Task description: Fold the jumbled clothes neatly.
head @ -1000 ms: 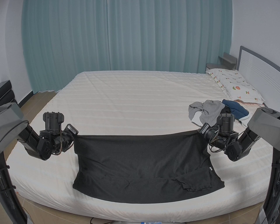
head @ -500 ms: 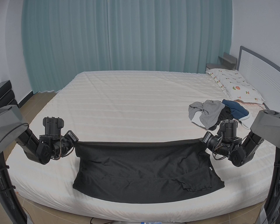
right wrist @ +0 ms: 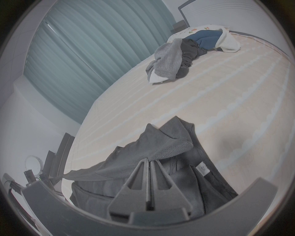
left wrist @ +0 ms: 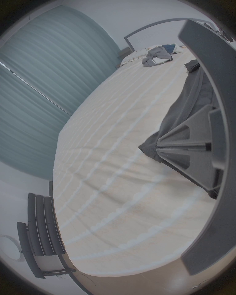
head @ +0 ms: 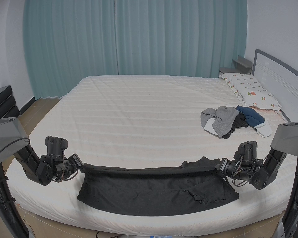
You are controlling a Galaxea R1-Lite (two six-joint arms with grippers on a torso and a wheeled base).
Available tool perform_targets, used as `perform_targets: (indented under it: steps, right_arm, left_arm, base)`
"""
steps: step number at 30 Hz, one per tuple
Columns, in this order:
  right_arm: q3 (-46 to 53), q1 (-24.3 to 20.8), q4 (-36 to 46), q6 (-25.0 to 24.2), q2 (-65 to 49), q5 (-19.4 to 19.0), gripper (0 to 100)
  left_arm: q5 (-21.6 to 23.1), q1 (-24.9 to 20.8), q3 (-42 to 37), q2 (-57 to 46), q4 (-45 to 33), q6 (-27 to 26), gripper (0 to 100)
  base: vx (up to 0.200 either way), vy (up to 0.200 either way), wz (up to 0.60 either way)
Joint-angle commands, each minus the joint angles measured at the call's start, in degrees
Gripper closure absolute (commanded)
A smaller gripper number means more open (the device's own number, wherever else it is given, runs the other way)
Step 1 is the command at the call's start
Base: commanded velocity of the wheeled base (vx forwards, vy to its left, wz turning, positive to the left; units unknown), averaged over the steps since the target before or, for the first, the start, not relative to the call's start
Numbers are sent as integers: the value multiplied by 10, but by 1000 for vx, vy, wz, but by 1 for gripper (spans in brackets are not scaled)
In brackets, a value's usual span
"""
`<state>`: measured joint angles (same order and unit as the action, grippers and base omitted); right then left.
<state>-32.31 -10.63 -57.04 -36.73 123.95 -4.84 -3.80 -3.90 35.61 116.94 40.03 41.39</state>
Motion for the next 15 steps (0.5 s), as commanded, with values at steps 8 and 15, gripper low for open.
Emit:
perform_targets:
  steps: [8, 15]
  right_arm:
    - [68, -5, -68, 28, 46, -7, 100]
    - [85, -7, -82, 32, 50, -6, 100]
  left_arm:
    - [-1, -10, -48, 14, -1, -2, 100]
    - [0, -15, -60, 19, -3, -2, 100]
  base:
    - [0, 0, 0]
    - [0, 0, 0]
